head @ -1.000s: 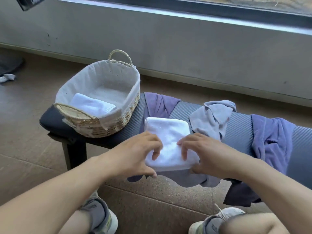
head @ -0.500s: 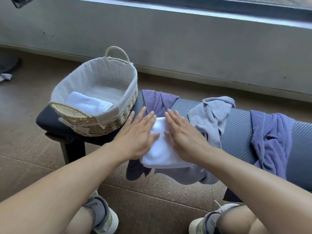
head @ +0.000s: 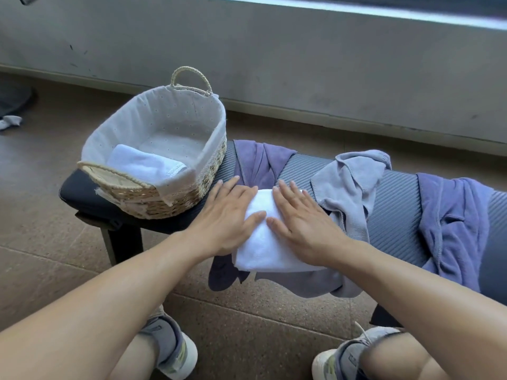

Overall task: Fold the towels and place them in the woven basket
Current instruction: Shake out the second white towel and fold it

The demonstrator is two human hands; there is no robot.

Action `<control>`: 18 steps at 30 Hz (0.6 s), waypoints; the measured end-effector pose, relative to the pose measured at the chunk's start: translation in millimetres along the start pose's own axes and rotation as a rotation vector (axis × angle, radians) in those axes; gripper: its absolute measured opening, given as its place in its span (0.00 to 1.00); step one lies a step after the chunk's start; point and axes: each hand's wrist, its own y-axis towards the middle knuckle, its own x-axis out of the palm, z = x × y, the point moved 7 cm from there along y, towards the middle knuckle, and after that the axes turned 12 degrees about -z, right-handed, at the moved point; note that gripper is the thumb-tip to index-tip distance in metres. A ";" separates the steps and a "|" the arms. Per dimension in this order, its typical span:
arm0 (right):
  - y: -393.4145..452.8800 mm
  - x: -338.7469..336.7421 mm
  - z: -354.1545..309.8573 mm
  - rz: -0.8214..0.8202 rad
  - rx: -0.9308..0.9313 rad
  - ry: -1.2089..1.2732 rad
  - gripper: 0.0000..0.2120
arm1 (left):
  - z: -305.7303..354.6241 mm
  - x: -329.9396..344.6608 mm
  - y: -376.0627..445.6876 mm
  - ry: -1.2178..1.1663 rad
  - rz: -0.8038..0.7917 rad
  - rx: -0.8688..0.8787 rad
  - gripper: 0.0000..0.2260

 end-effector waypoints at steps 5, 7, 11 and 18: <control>-16.6 -49.7 27.2 0.156 0.310 -0.053 0.33 | -9.0 -21.4 13.0 -0.095 0.042 -0.027 0.22; -18.7 -54.4 35.3 0.084 0.356 -0.136 0.35 | -8.8 -23.9 18.0 -0.089 0.004 -0.039 0.21; -18.2 -47.9 37.4 0.009 0.317 -0.058 0.37 | -9.4 -29.2 25.4 -0.087 -0.056 -0.068 0.21; -22.2 -64.1 31.9 0.156 0.130 0.184 0.41 | 4.8 -50.2 18.1 -0.338 0.042 0.054 0.12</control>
